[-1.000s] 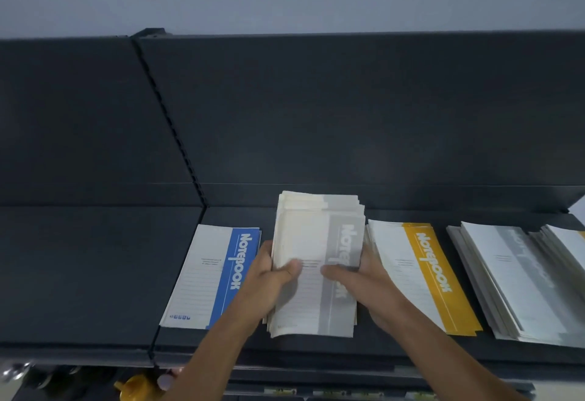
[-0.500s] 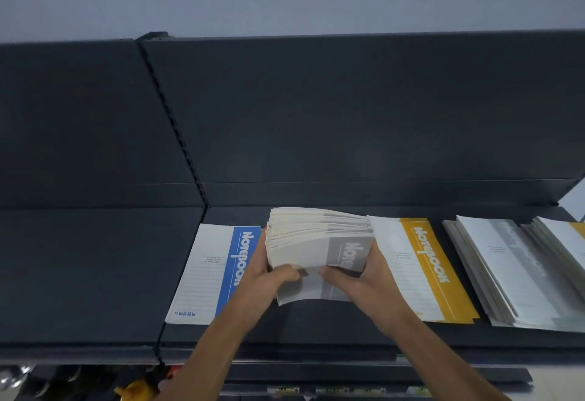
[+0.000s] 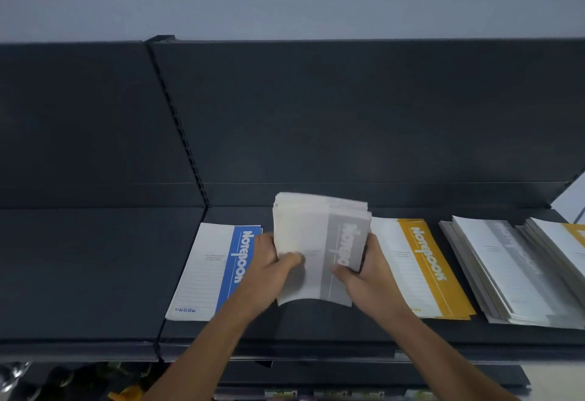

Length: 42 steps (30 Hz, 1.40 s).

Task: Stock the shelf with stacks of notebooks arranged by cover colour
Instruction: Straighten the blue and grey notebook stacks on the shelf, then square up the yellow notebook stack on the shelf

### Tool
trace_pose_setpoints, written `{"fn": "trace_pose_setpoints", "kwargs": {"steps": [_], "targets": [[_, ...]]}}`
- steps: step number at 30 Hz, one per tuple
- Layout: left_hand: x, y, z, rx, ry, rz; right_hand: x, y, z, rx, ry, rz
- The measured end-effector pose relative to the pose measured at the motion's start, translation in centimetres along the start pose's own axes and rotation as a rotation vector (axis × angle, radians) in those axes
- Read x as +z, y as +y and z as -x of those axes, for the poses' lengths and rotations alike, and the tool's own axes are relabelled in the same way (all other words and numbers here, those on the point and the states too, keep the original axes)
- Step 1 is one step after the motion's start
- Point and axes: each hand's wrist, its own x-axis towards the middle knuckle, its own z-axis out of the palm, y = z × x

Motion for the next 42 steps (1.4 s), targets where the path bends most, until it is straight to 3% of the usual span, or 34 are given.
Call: {"fn": "trace_pose_setpoints", "kwargs": {"steps": [3,6,11,32,35,39,42], "targets": [[-0.3,1.2,-0.7,0.043,0.055,-0.196,-0.5,-0.5,-1.4,0.192,0.011,-0.099],[0.2,1.1,-1.4,-0.072,0.108,-0.342,-0.5,-0.7,-2.6,0.322,-0.069,-0.068],[0.8,-0.3,-2.0,-0.179,0.160,-0.346,0.3,0.2,-3.6,0.392,-0.109,0.107],[2.0,-0.8,-4.1,-0.195,0.155,-0.747,1.7,-0.4,-4.3,0.354,-0.116,0.411],[2.2,0.1,-3.8,-0.124,0.235,-0.804,1.6,-0.7,-4.3,0.306,-0.115,0.478],[2.7,2.8,-3.2,0.108,0.410,-0.753,0.0,-1.1,-4.3,0.163,0.004,0.530],[4.8,5.4,-3.1,0.174,0.323,-0.576,-4.0,-0.8,-4.3,0.116,0.121,0.516]]}}
